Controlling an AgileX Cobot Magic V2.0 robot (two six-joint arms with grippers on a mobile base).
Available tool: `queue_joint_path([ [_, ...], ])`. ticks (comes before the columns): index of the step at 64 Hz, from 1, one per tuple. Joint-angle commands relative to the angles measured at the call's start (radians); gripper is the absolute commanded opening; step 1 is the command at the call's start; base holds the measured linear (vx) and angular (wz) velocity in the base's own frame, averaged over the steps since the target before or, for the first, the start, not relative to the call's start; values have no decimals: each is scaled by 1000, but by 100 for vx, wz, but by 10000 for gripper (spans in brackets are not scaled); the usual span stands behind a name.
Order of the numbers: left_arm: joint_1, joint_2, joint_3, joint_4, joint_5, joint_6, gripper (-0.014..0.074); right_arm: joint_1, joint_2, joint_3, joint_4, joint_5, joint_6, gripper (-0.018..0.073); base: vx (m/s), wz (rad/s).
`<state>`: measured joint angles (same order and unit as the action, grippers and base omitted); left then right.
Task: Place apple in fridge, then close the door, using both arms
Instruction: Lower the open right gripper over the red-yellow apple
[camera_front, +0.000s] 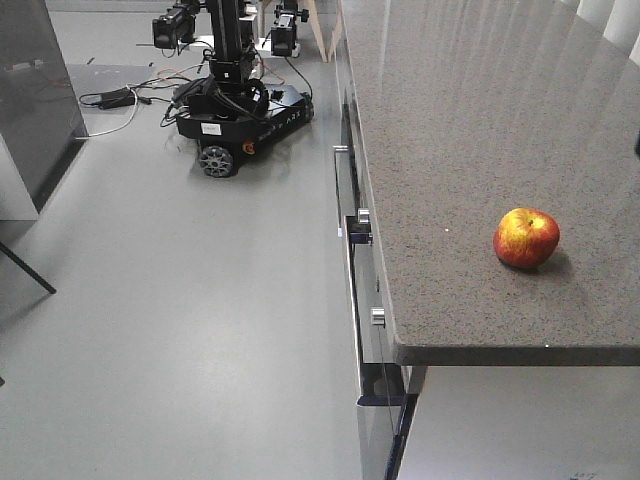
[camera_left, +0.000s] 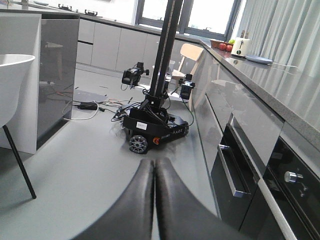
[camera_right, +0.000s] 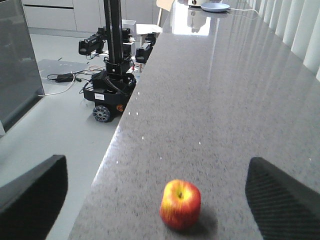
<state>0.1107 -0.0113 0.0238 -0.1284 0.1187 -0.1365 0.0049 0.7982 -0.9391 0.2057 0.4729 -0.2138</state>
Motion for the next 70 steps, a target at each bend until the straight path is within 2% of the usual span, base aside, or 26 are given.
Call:
queue_joint_path([
  [1, -2, -16, 29, -2, -80, -9, -6, -4, 119, -121, 9, -51, -13, 706, 0, 0],
  [12, -2, -16, 29, -2, -80, -9, -6, -4, 329, -250, 18, -27, -13, 700, 0, 0],
  [27, -2, -16, 29, -2, -80, -9, -6, -5, 559, -317, 11, -21, 23, 690, 0, 0],
  [37, -2, -16, 29, -2, -80, -9, -6, -5, 650, -317, -32, -48, 101, 686, 0, 0],
  [47, -2, -16, 29, -2, -80, -9, -6, -5, 718, -317, -118, -89, 185, 682, 0, 0],
  [70, -2, -16, 29, -2, -80, -9, -6, -5, 799, -317, -130, -160, 199, 670, 0, 0],
])
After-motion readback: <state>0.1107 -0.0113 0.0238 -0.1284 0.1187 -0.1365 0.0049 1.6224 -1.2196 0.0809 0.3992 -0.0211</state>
